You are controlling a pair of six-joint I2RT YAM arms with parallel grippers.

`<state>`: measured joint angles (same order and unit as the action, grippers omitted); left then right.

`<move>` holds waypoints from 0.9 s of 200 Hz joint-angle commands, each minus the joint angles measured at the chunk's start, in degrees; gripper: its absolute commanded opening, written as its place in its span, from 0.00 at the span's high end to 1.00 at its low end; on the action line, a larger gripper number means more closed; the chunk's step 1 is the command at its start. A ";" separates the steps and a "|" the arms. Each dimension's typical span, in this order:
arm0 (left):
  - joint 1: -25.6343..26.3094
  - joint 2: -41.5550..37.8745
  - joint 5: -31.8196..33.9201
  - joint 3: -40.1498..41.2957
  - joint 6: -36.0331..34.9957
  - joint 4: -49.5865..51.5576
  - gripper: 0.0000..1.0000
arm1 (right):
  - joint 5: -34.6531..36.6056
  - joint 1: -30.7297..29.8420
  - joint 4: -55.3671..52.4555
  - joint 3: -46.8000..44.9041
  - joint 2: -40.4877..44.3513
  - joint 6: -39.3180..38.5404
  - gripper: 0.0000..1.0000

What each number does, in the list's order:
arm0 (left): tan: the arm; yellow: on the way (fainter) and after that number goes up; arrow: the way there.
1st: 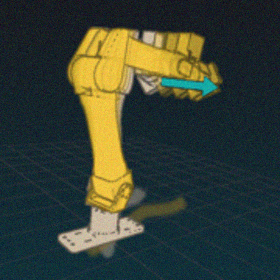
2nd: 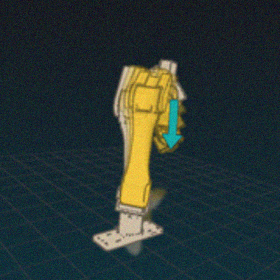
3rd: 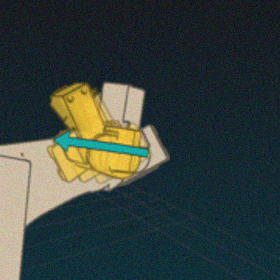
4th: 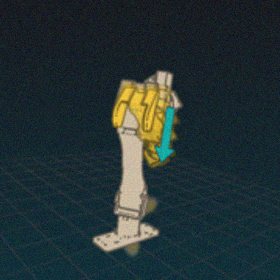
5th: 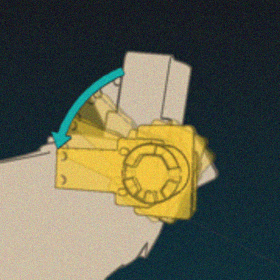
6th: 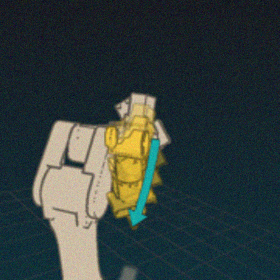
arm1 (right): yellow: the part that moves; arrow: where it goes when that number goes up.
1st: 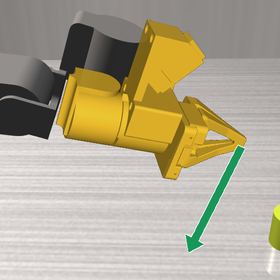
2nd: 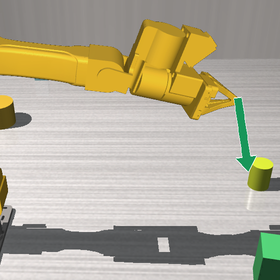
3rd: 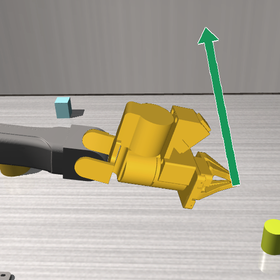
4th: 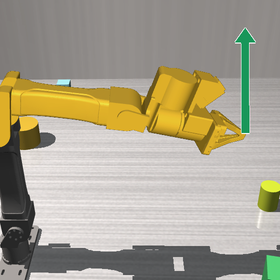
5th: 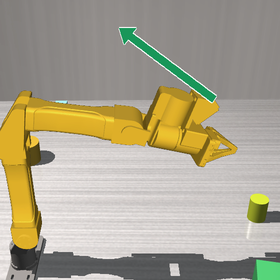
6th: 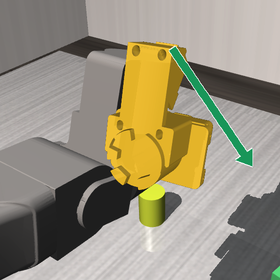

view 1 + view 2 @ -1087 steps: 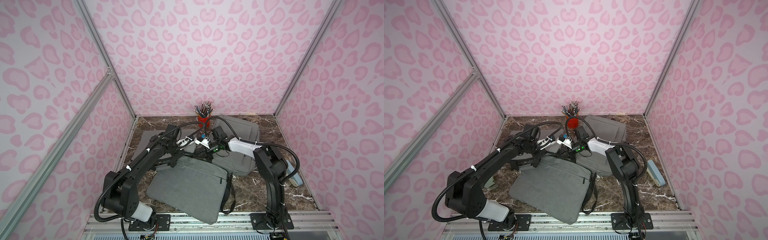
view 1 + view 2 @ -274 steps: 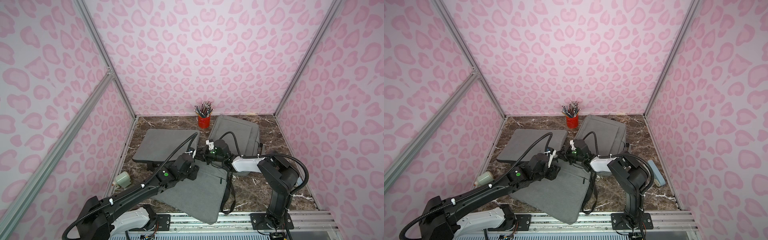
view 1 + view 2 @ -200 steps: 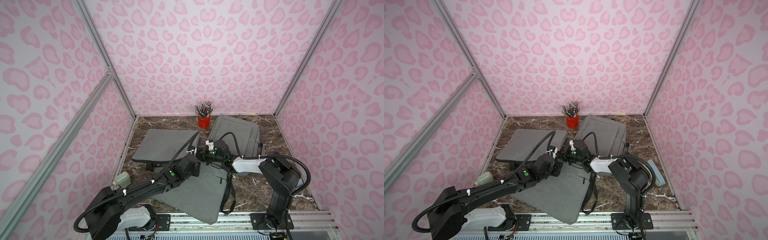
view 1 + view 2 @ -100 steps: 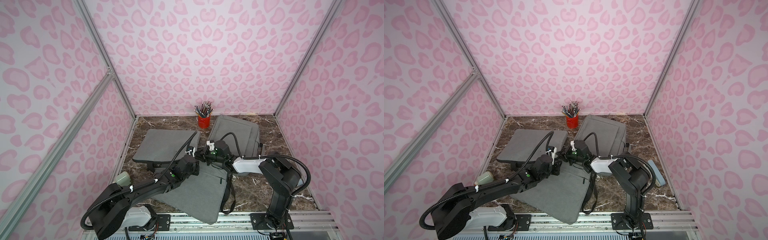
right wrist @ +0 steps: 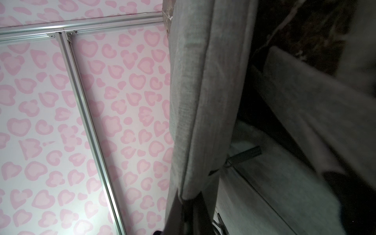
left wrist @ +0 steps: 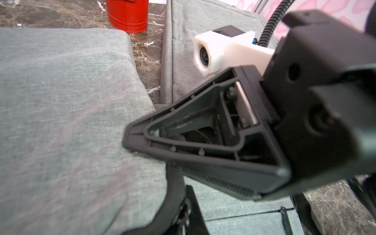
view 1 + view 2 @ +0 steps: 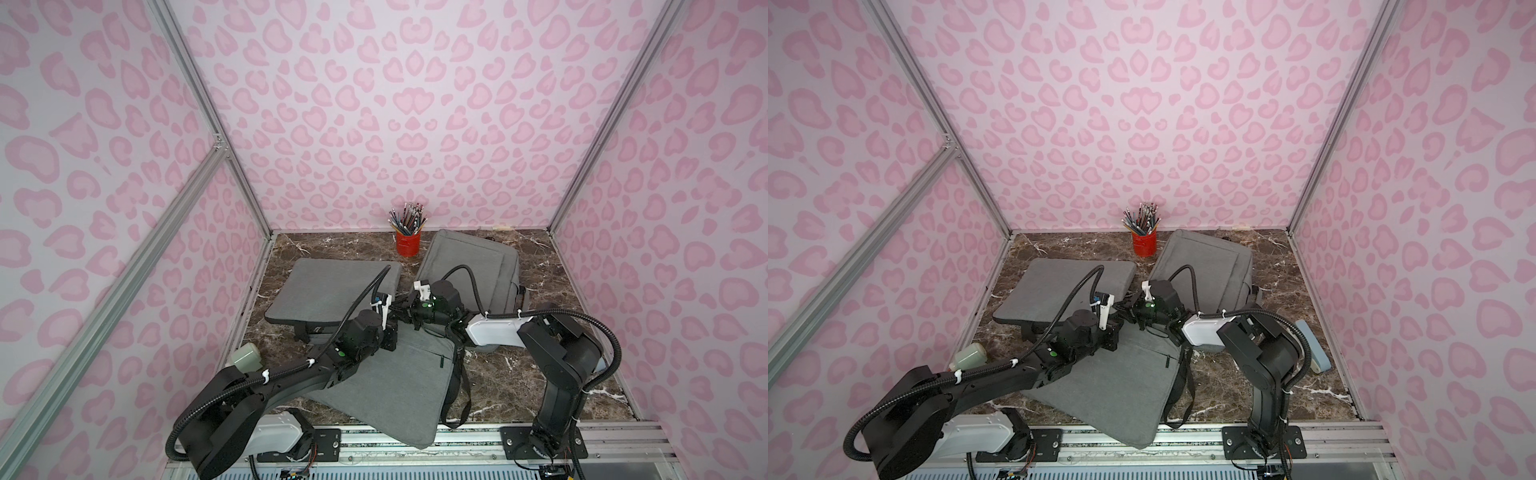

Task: Open the zippered laptop bag and take out the laptop
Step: Unzip the zipper on the zippered laptop bag.

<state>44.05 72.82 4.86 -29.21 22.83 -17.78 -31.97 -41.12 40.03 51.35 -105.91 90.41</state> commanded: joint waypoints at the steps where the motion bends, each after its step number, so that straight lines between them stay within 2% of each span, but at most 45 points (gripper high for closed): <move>1: 0.01 -1.21 -4.34 0.84 -1.57 -5.26 0.98 | 0.74 0.36 3.39 -0.19 -0.87 -0.33 1.00; 77: -0.44 -4.74 -12.08 1.26 -3.47 -0.98 0.98 | 2.12 2.78 1.46 -0.29 -1.50 -2.96 1.00; 180: -2.86 -7.25 -12.25 1.13 -0.96 4.45 0.98 | 3.23 4.28 0.61 -2.21 -1.23 -5.67 1.00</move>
<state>41.76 66.87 -3.44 -27.97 20.99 -12.25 -33.23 -37.32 39.42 49.60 -106.80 86.46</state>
